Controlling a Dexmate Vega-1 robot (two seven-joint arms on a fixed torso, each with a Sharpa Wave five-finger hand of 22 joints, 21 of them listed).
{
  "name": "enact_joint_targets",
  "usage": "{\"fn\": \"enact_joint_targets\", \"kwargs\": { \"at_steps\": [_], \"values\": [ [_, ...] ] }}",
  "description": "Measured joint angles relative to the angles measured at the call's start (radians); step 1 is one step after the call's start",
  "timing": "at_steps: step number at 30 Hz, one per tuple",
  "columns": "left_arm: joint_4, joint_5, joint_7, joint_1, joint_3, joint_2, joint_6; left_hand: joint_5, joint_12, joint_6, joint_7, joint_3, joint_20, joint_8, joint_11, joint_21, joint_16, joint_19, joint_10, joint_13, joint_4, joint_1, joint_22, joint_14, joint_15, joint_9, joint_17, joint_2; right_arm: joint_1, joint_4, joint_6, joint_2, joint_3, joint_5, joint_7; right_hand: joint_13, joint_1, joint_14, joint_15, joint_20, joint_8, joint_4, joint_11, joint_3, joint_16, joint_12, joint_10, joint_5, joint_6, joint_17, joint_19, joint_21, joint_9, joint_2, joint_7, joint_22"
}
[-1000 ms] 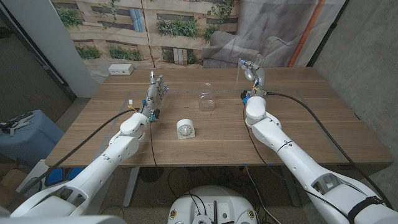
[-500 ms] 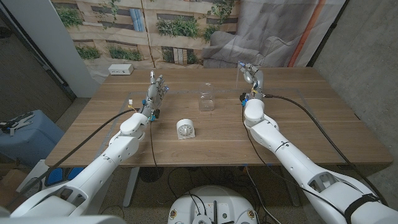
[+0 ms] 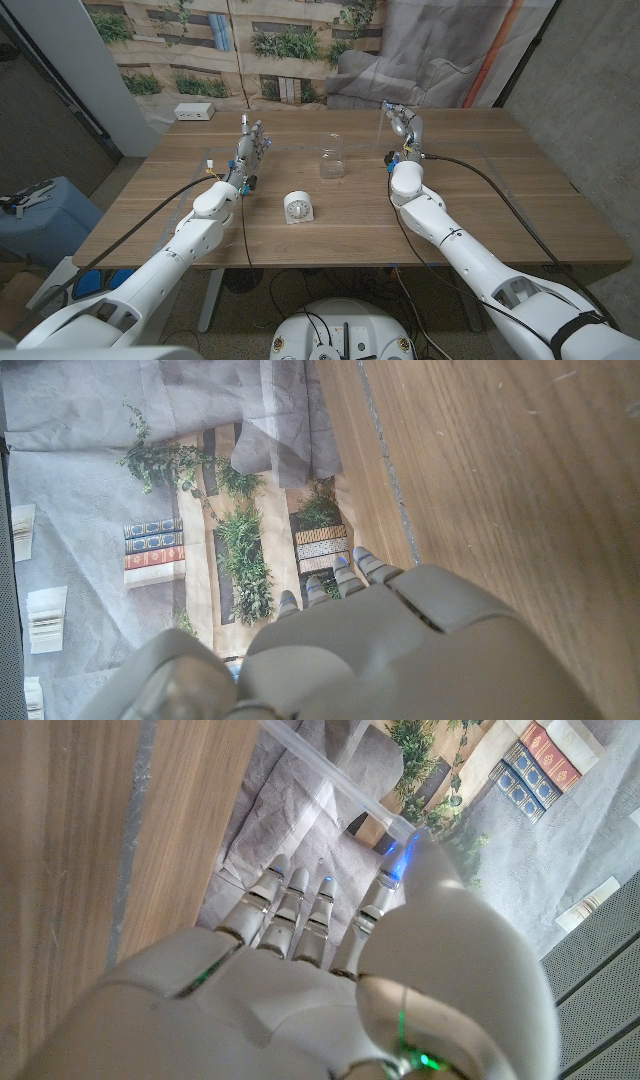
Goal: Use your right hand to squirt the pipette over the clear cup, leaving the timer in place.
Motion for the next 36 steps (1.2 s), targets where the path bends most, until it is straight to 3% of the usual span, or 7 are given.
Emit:
{"fn": "enact_joint_targets", "kwargs": {
  "at_steps": [10,22,36],
  "values": [
    [0.0,0.0,0.0,0.0,0.0,0.0,0.0,0.0,0.0,0.0,0.0,0.0,0.0,0.0,0.0,0.0,0.0,0.0,0.0,0.0,0.0,0.0,0.0,0.0,0.0,0.0,0.0,0.0,-0.006,0.001,-0.014,0.006,0.001,0.009,-0.011,0.0,0.011,0.004,0.004,-0.004,0.018,-0.003,-0.002,0.003,0.004,0.005,0.012,0.005,0.047,0.005,0.004,0.0,-0.001,0.01,0.011,0.0],
    [0.0,0.0,0.002,0.0,0.0,0.0,0.0,0.0,0.0,0.0,0.0,0.0,0.0,0.0,0.0,0.0,0.0,0.0,0.0,0.0,0.0,0.0,0.0,0.0,0.0,0.0,0.0,0.0,-0.01,-0.002,-0.026,0.013,0.002,0.018,-0.021,0.0,0.016,0.011,0.0,-0.009,0.023,-0.003,-0.006,0.003,0.004,0.005,0.016,0.005,0.071,0.005,0.009,0.002,-0.005,0.016,0.014,0.0],
    [0.0,0.0,0.001,0.0,0.0,0.0,0.0,0.0,0.0,0.0,0.0,0.0,0.0,0.0,0.0,0.0,0.0,0.0,0.0,0.0,0.0,0.0,0.0,0.0,0.0,0.0,0.0,0.0,-0.008,0.007,-0.029,0.027,0.002,0.03,-0.027,0.0,0.03,0.011,0.0,-0.013,0.03,-0.007,0.003,0.007,0.008,0.008,0.025,0.003,0.082,0.004,0.013,0.002,-0.005,0.03,0.048,0.0]
  ]
}}
